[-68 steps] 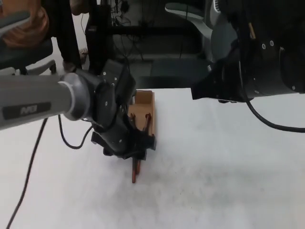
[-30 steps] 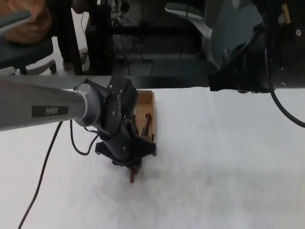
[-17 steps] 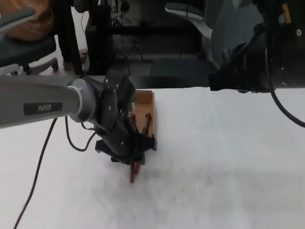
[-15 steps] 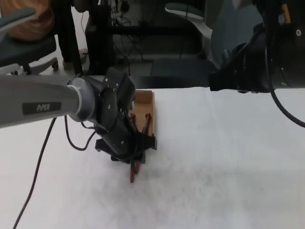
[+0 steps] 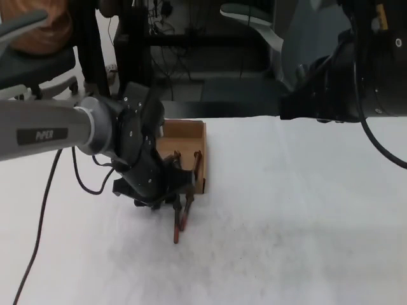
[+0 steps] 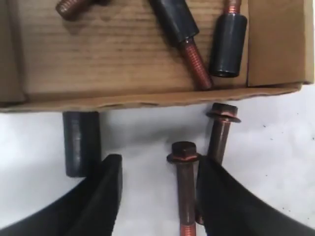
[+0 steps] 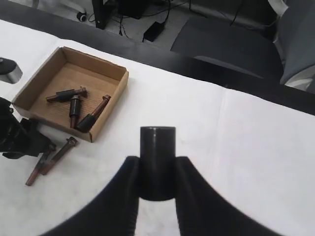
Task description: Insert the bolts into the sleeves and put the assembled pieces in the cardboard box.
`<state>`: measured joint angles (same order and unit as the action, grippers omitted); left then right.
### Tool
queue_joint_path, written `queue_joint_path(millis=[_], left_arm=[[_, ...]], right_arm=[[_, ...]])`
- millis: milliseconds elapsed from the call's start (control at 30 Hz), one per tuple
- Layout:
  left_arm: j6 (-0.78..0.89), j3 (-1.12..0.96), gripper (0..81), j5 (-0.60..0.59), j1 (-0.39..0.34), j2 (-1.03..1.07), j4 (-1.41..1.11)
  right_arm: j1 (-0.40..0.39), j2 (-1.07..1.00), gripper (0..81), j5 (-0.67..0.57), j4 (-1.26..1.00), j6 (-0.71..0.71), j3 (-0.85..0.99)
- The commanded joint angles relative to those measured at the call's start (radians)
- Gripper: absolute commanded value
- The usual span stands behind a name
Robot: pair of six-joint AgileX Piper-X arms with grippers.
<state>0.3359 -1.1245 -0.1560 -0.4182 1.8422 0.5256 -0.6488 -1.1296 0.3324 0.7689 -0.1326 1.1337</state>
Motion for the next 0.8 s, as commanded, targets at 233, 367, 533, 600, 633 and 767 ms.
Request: queue_joint_path(millis=[233,367,533,600,633,767], left_arm=[[0.004,0.0,45.5,0.028,-0.025,0.016,-0.016],[0.004,0.002,45.5,0.028,-0.025,0.044,-0.024],[0.006,0.002,45.4,0.028,-0.025,0.09,-0.043],[0.016,0.002,41.6,0.028,-0.025,0.099,-0.05],[0.017,0.002,35.3,0.028,-0.025,0.1,-0.05],[0.013,0.002,1.3,-0.039,-0.025,0.101,-0.011]], right_arm=[[0.003,0.011,0.6,0.008,-0.026,0.006,0.003],[0.003,0.011,0.6,0.008,-0.009,0.006,0.003],[0.003,0.011,0.6,0.008,0.009,0.006,0.003],[0.003,0.011,0.6,0.008,0.012,0.006,0.003],[0.003,0.011,0.6,0.008,0.012,0.006,0.003],[0.003,0.011,0.6,0.008,0.002,0.006,0.003]])
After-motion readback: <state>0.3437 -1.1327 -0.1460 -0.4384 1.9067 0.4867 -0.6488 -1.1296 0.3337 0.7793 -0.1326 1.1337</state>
